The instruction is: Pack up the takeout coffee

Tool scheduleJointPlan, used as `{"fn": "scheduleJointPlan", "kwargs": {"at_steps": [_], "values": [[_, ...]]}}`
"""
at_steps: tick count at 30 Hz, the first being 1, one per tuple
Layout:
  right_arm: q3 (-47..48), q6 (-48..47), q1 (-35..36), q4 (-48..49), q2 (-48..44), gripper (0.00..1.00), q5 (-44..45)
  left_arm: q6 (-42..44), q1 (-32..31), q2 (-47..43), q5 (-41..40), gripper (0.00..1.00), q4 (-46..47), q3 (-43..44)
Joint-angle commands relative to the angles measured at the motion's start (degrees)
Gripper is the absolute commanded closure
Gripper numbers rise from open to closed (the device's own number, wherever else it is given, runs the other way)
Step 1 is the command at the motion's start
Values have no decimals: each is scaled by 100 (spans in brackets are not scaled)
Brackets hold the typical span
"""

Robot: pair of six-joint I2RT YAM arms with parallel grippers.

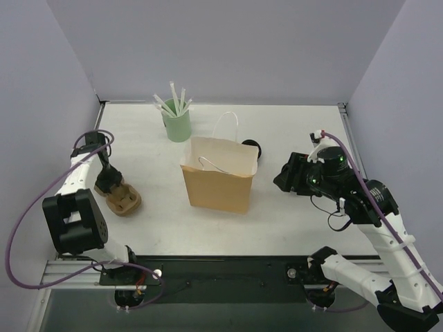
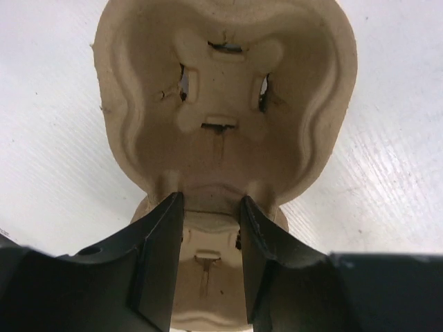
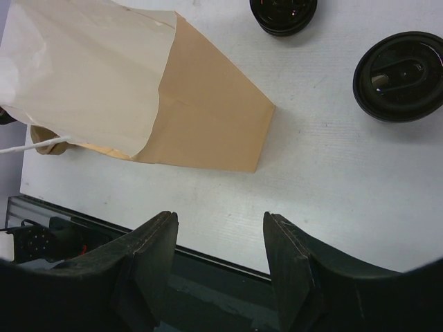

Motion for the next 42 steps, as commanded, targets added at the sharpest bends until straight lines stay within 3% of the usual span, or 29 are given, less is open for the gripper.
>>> {"fn": "scheduleJointPlan", "kwargs": {"at_steps": [1,9,14,19,29,33,38,42], "values": [[328,64,46,-53,221,47,136,-62,127,361,239,65,-55,386],[250,47,55,0,221,47,207,132,82,124,-147,64,-116,650],[188,-15,46,61,248,47,172,167,74,-51,-122,51,191,194],[188,-138,46,79,239,47,163,167,83,-43,99,51,279,-35],[65,-182,46,79,160,47,145,439,91,159,-288,49,130,210],[56,-164,55,88,133,47,119,667,91,212,-244,38,112,333],[82,-208,55,105,151,47,136,957,91,195,-113,37,130,369],[74,-200,54,105,160,47,119,993,91,335,-112,42,25,421]]}}
